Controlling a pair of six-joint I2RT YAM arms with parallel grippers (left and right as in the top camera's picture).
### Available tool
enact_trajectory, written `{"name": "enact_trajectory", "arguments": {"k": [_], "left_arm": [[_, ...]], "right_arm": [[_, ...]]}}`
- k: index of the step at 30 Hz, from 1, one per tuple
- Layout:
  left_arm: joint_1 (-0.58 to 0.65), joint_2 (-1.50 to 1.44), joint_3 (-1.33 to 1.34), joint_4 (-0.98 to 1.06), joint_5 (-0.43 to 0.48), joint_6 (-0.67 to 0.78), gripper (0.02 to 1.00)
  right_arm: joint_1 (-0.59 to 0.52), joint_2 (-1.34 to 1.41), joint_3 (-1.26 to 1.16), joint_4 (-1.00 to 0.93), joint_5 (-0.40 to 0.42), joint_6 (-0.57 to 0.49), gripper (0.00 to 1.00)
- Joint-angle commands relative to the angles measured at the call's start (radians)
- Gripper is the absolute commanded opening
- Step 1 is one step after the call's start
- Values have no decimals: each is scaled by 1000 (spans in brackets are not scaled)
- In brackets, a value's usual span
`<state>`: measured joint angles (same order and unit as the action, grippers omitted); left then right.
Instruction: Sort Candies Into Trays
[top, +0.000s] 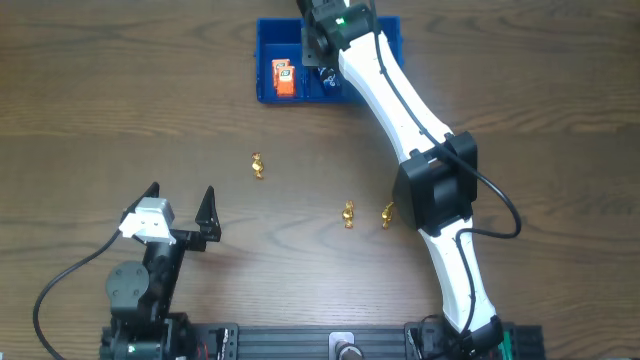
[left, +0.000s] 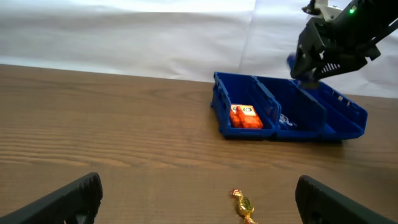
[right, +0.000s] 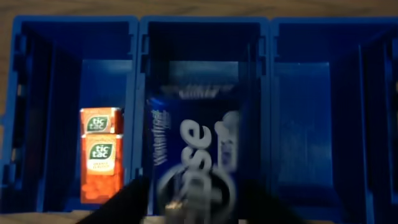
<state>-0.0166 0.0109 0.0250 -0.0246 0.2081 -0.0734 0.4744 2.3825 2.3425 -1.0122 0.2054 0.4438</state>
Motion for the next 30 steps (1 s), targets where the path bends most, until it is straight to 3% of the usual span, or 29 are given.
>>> {"name": "enact_trajectory", "arguments": {"k": [1,9,16,25,30], "left_arm": [[4,-6,-20,-31,18,7,998],[4,-6,-20,-31,18,7,998],[4,-6,-20,-31,18,7,998],[4,-6,-20,-31,18,7,998],[4,-6,-20,-31,18,7,998]], "right_arm": [[-4,2,13,1,-1,-5,630],[29,-2,41,-43,3,-5,643],[170,-9,144,-161,-36,4,671],[328,4,93,-319,-53,159,682],[372,19,-14,-282,-59,213,682]]}}
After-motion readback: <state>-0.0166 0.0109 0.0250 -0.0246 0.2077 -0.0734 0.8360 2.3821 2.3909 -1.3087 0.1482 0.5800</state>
